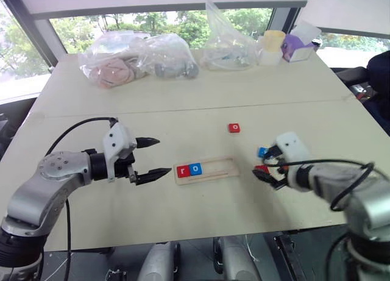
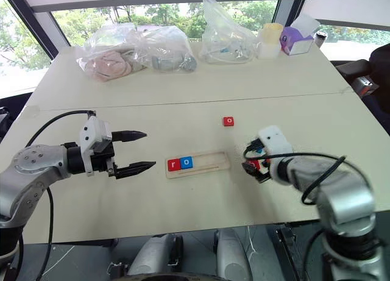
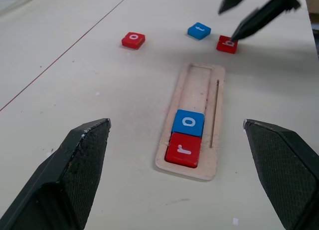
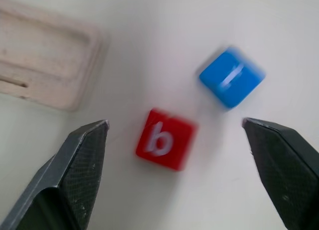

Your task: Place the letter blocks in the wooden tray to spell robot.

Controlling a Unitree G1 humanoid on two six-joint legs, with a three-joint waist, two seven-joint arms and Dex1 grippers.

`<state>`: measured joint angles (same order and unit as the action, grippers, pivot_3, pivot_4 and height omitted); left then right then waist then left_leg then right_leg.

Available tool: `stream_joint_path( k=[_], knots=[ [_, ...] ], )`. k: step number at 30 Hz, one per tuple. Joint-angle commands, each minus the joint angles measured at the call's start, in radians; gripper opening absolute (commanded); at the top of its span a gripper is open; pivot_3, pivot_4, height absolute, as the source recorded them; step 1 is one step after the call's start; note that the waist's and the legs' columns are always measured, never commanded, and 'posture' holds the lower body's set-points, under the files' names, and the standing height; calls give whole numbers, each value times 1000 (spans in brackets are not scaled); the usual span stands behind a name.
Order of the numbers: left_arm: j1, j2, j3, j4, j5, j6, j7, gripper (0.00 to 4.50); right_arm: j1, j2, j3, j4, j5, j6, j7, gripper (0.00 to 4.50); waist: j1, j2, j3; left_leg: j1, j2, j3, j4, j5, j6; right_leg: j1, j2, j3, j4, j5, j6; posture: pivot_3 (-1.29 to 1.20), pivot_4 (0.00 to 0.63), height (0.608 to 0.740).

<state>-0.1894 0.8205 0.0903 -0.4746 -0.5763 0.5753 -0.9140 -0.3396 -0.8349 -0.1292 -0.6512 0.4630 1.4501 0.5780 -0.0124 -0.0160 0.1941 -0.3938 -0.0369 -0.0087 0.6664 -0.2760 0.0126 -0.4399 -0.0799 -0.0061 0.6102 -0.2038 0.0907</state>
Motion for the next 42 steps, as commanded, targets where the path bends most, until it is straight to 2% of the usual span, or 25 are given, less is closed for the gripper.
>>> stream_joint_path(
  k=[1,3,4,8,10,15,20,29,38,41,42],
  knots=[
    [0,0,15,-21,2,-19,1,4500,54,-165,6,96,6,-415,329,4482,3,-1,0,0,0,0,0,0,0,0,0,0,0,-1,1,0,150,725],
    [-1,-2,16,-20,4,-20,4,4500,109,-254,34,199,-44,-668,504,4482,3,-2,1,0,0,0,0,-1,1,1,0,0,0,-2,3,0,150,725],
    [0,-2,17,-23,3,-20,6,4500,116,-257,37,257,-62,-795,558,4482,2,-3,1,0,0,0,0,-1,2,1,0,0,-1,-2,3,0,150,725],
    [14,5,36,-34,-2,-16,8,4500,32,-171,98,526,-163,-1146,594,4482,-7,-4,2,3,0,5,0,-1,2,4,-2,1,-3,0,1,0,150,725],
    [22,8,47,-41,-8,-12,11,4500,8,-148,115,598,-181,-1235,627,4482,-2,-4,2,3,0,5,1,-1,2,4,-2,1,-2,2,-2,0,150,725],
    [50,17,69,-72,-11,-1,26,4500,-33,-144,222,730,-254,-1364,743,4482,4,-4,2,3,0,3,1,-1,2,3,-2,1,0,2,-2,0,150,725],
    [72,25,93,-96,-18,11,35,4500,-48,-135,258,799,-283,-1420,794,4482,4,-4,2,3,0,3,1,-1,2,3,-6,1,0,2,-2,0,150,725],
    [79,24,101,-115,-20,26,52,4500,-88,-104,297,906,-361,-1511,795,4482,2,-4,2,3,0,3,1,-1,2,3,-6,1,0,2,-3,0,150,725],
    [86,21,108,-109,-14,24,55,4500,-135,-63,334,1011,-405,-1509,807,4482,1,-4,2,6,0,3,1,-1,1,5,-6,1,1,2,-3,0,150,725],
    [88,20,110,-109,-15,25,58,4500,-143,-55,338,1033,-407,-1513,813,3585,2,-5,2,8,0,3,1,-1,1,7,-6,1,1,2,-3,0,150,725],
    [88,20,110,-109,-15,25,58,4500,-144,-53,339,1035,-407,-1512,815,3073,1,-5,1,9,0,3,1,-1,1,9,-6,1,0,2,-3,0,150,725]
  ],
)
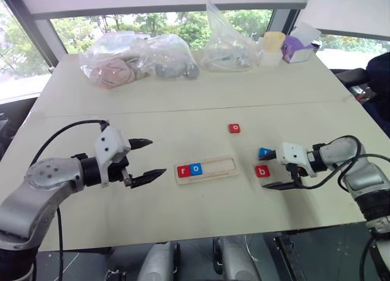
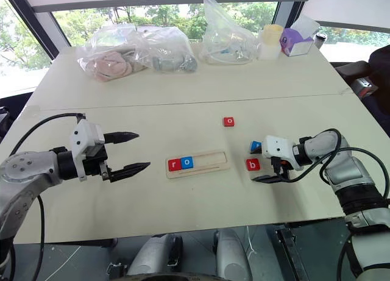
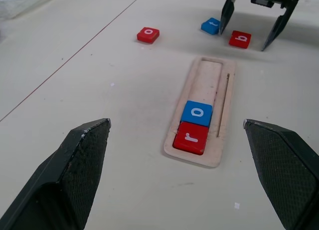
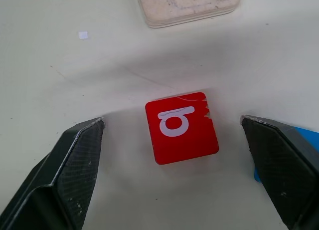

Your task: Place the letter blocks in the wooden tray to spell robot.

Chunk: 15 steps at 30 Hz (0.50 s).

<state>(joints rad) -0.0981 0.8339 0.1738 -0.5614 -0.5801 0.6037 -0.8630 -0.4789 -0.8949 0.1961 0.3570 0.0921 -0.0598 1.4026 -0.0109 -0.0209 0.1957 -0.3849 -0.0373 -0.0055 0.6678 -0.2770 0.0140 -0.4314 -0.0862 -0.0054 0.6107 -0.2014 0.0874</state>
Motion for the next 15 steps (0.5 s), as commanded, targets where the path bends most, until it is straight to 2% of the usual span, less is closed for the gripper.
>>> stream_joint_path(
  k=[1,4,9,15],
  knots=[
    [-2,7,27,-22,-11,-4,8,4500,-6,8,15,28,-38,1,-9,2641,-1,0,0,1,0,0,0,0,0,1,0,0,0,0,0,0,150,725],
    [1,8,33,-23,-11,-4,11,4500,-3,19,9,-14,-21,25,-11,1140,-2,0,0,6,0,0,0,0,0,6,0,0,0,0,0,0,150,725],
    [25,11,46,-36,-15,-4,13,4500,-23,56,-9,-197,27,160,-47,1145,-6,0,0,9,1,0,-1,0,0,6,0,1,1,0,0,0,150,725],
    [62,43,41,-44,-6,-24,-35,4500,-157,142,39,-337,67,324,-27,1145,-1,2,1,3,1,0,-1,0,0,1,0,0,2,0,0,0,150,725]
  ],
)
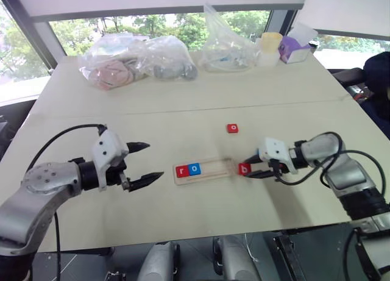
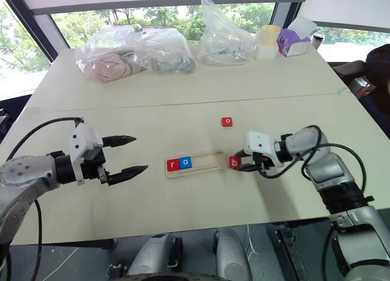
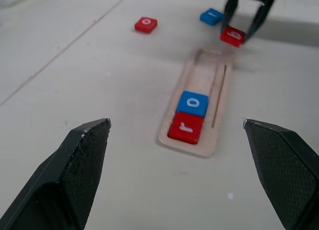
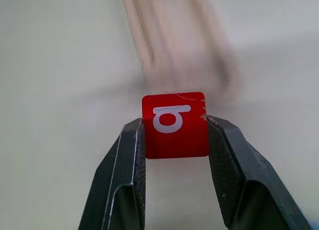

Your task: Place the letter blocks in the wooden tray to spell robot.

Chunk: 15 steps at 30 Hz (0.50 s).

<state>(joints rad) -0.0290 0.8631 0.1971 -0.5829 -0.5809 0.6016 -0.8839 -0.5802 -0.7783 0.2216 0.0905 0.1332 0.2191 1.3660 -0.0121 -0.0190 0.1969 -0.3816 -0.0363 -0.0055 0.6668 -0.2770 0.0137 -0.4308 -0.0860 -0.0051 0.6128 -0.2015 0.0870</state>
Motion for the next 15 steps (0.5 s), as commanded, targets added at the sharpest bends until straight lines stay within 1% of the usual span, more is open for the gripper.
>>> stream_joint_path(
  k=[1,5,7,10,15],
  knots=[
    [-9,15,13,-20,-4,-24,-18,4500,-72,42,30,-76,23,56,13,1145,2,0,0,0,0,0,0,0,0,0,0,0,0,0,0,0,150,725],
    [-6,25,-10,-25,20,-44,-42,4500,-151,148,131,-20,-40,37,-4,1145,2,-1,-1,-2,-1,-1,0,0,0,-1,-1,-1,-2,0,0,0,150,725],
    [-2,30,-21,-27,35,-57,-45,4500,-172,182,165,28,-69,23,-9,1145,2,-1,-1,-6,-1,-1,0,0,0,-4,-2,-1,-2,0,0,0,150,725],
    [2,28,-31,-27,47,-69,-42,4500,-183,203,198,89,-102,-15,-11,1145,3,-1,-1,-11,-2,-1,0,0,-1,-9,-3,-1,-1,1,0,0,150,725],
    [26,20,-19,-41,52,-76,-40,4500,-171,213,215,127,-127,-62,-5,1145,-2,-1,-1,-11,-2,-1,-1,0,-1,-10,-3,-1,-1,1,0,0,150,725]
  ],
)
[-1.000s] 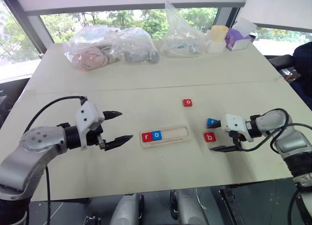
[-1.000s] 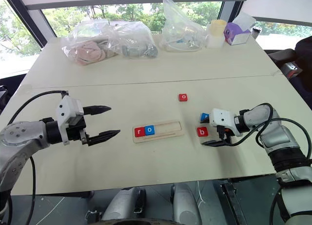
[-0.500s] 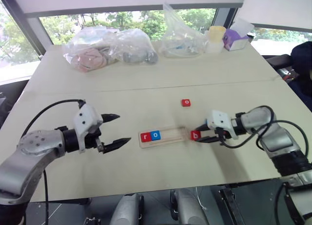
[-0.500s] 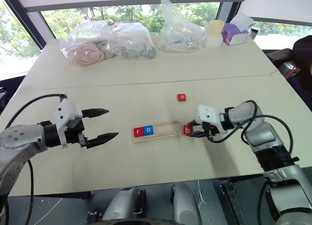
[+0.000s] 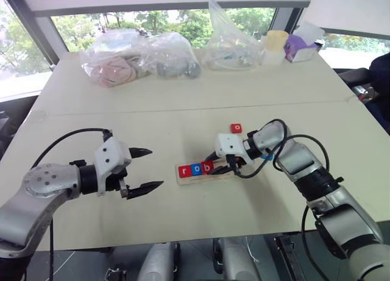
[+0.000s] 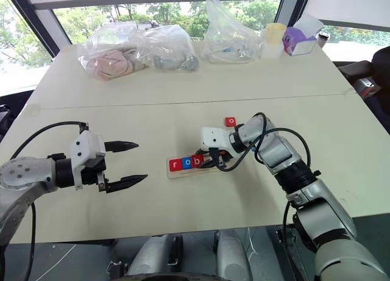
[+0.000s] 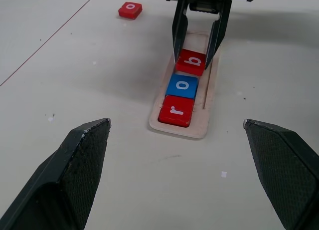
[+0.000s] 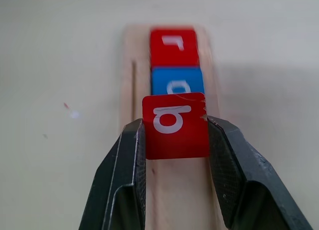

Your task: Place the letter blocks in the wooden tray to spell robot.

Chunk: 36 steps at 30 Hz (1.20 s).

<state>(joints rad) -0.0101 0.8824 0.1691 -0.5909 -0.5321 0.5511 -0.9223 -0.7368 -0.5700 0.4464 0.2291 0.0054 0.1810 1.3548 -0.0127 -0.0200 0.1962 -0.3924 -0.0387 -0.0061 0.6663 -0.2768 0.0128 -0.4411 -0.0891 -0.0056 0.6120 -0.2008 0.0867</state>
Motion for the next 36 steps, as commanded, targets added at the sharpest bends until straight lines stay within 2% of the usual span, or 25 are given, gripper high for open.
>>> stream_joint_path(
  k=[1,14,33,35,36],
  knots=[
    [12,1,12,-34,3,-29,-2,4500,-13,4,-12,-11,0,-25,7,1145,-2,0,0,0,0,0,0,0,0,0,0,0,0,0,0,0,150,725],
    [8,-13,-7,1,16,-76,-2,4500,-10,10,-19,9,-11,-30,-21,1145,0,0,0,0,0,0,0,0,0,0,1,0,1,0,0,0,150,725],
    [-39,-32,-35,4,23,-57,19,4500,-27,13,-13,50,-24,-33,-27,1145,0,0,0,1,0,0,1,0,0,1,1,-1,1,1,0,0,150,725],
    [-49,-32,-36,2,19,-47,24,4500,-32,13,-14,51,-22,-29,-24,2178,0,0,0,1,0,0,1,0,0,1,1,-1,1,1,0,0,150,725],
    [-53,-32,-36,0,17,-42,27,4500,-34,12,-17,49,-20,-27,-24,2546,0,0,0,1,0,0,1,0,0,1,1,-1,1,1,0,0,150,725]
  ],
)
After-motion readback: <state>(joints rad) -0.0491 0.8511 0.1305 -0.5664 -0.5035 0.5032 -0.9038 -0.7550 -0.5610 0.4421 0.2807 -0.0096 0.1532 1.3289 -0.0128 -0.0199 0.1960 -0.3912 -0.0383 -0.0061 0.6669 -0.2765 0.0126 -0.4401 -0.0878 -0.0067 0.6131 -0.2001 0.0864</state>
